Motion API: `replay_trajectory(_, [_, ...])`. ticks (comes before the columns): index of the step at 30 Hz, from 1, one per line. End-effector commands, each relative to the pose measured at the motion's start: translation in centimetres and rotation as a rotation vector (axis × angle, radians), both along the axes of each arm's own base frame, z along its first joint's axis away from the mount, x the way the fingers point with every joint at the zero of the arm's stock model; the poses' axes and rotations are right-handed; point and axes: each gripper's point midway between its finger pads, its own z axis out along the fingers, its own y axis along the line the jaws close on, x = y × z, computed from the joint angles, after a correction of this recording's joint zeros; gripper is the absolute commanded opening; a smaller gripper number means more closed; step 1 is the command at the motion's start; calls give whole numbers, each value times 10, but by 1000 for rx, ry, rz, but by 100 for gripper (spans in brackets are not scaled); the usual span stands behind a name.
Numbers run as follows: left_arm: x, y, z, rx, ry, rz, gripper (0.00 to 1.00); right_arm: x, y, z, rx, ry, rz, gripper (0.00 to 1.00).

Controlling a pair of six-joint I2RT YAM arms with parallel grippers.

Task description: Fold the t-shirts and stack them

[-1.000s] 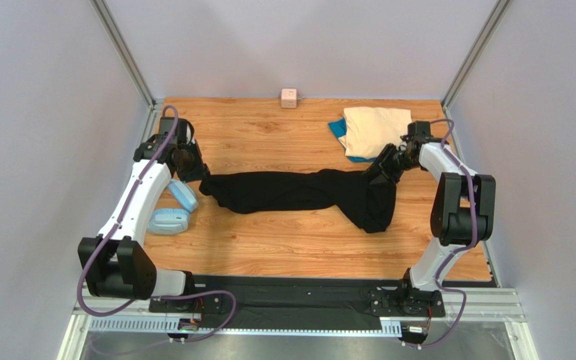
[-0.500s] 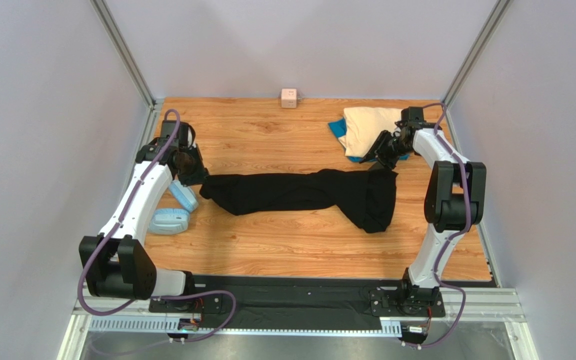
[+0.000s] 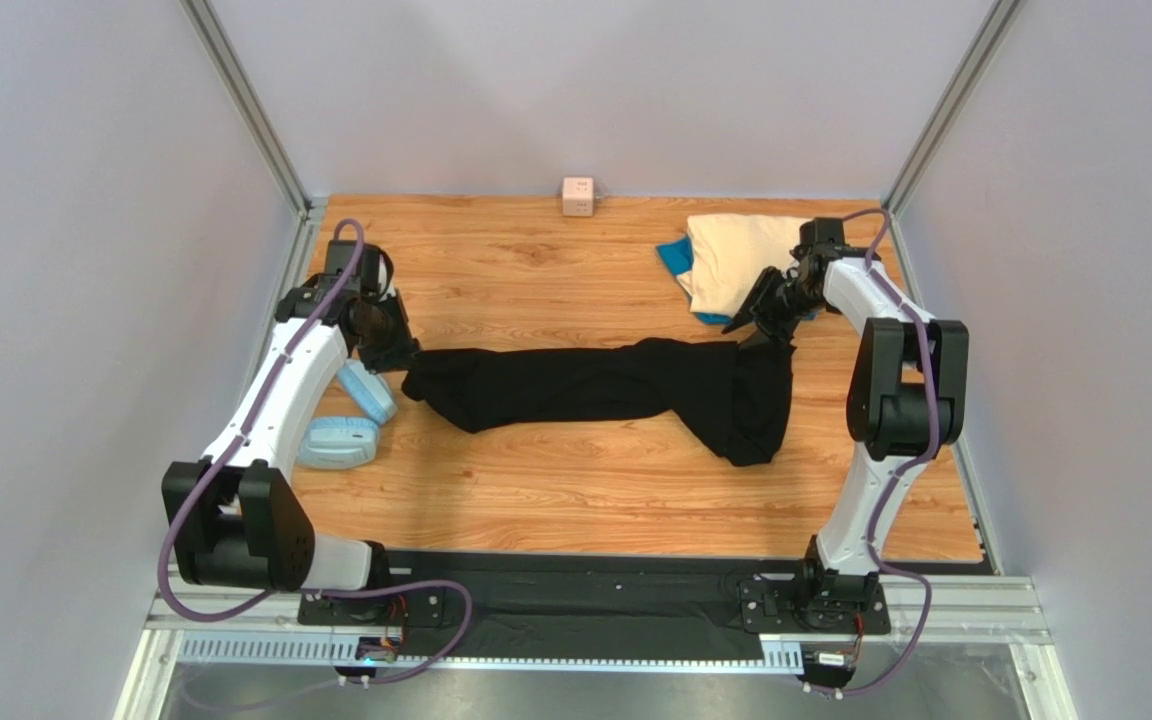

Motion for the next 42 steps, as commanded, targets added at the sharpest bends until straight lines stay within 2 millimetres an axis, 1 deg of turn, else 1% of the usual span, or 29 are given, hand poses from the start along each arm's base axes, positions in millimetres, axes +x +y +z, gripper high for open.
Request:
replay_trajectory(1, [11, -1, 11, -5, -48, -22, 0, -2, -2, -10, -31, 19, 15, 47])
replay_trajectory(5, [9, -1, 8, -4, -44, -20, 0, -5, -1, -18, -26, 41, 20, 47])
replay_trajectory(11, [5, -2, 2, -10, -31, -22, 0, -7, 6, -23, 5, 50, 35, 44])
replay_trajectory(12, [5, -2, 2, -11, -31, -23, 0, -9, 8, -23, 15, 53, 38, 41])
replay_trajectory(13, [5, -2, 0, -12, -26, -24, 0, -8, 10, -23, 22, 50, 38, 26])
replay_trajectory(16, [4, -4, -1, -19, -24, -27, 0, -7, 16, -21, 37, 38, 51, 0])
replay_trajectory(18, [4, -4, 0, -23, -25, -23, 0, -9, 19, -19, 36, 36, 60, 0])
replay_trajectory(19, [5, -5, 5, -28, -38, -24, 0, -10, 19, -18, 35, 38, 61, 0])
replay_trajectory(21, [7, -9, 13, -51, -58, -18, 0, -11, 21, -6, 35, 12, 68, 0])
replay_trajectory(22, [10, -9, 22, -57, -86, -14, 0, -11, 21, 0, 34, -1, 66, 0])
replay_trajectory(24, [14, -9, 33, -59, -116, 3, 0, -10, 22, 27, 33, -68, 68, 0])
replay_trajectory(25, [16, -9, 43, -62, -144, 7, 0, -9, 22, 37, 33, -95, 65, 0])
replay_trajectory(26, [18, -8, 50, -63, -162, 19, 0, -7, 21, 64, 29, -160, 62, 0])
replay_trajectory(27, [19, -7, 55, -65, -177, 24, 0, -5, 22, 79, 29, -199, 60, 0])
replay_trajectory(28, [21, -7, 67, -68, -205, 30, 0, -4, 21, 96, 28, -242, 57, 0])
replay_trajectory(29, [21, -6, 73, -69, -217, 43, 0, -3, 21, 130, 24, -327, 44, 0])
replay_trajectory(30, [23, -6, 88, -76, -249, 62, 0, -2, 18, 146, 8, -372, 30, 0])
replay_trajectory(31, [19, -2, 93, -68, -240, 88, 0, -2, 16, 161, -2, -412, 15, 0])
replay_trajectory(32, [19, -3, 101, -87, -249, 115, 0, -5, 13, 193, -7, -499, -15, 0])
replay_trajectory(33, [19, -3, 118, -96, -287, 123, 0, -6, 12, 208, -7, -541, -27, 0])
replay_trajectory(34, [20, -3, 126, -98, -310, 128, 0, -9, 11, 224, -5, -588, -41, 0])
replay_trajectory(35, [20, -1, 135, -90, -330, 130, 0, -14, 10, 256, -4, -674, -52, 0])
replay_trajectory(36, [18, 2, 149, -78, -351, 130, 0, -18, 8, 273, -1, -715, -67, 0])
replay_trajectory(37, [17, 8, 155, -47, -363, 140, 0, -22, 6, 291, 0, -758, -79, 0])
replay_trajectory(38, [15, 12, 161, -21, -371, 144, 0, -33, 3, 324, -5, -845, -91, 0])
replay_trajectory(39, [11, 16, 169, -5, -384, 157, 0, -39, 1, 344, -12, -898, -101, 0])
replay_trajectory(40, [9, 23, 173, 20, -393, 179, 0, -45, -2, 360, -21, -942, -116, 0])
replay_trajectory(41, [7, 24, 176, 22, -403, 188, 0, -51, -5, 378, -31, -992, -139, 0])
replay_trajectory(42, [2, 25, 183, 20, -422, 194, 0, -65, -6, 408, -27, -1069, -144, 0])
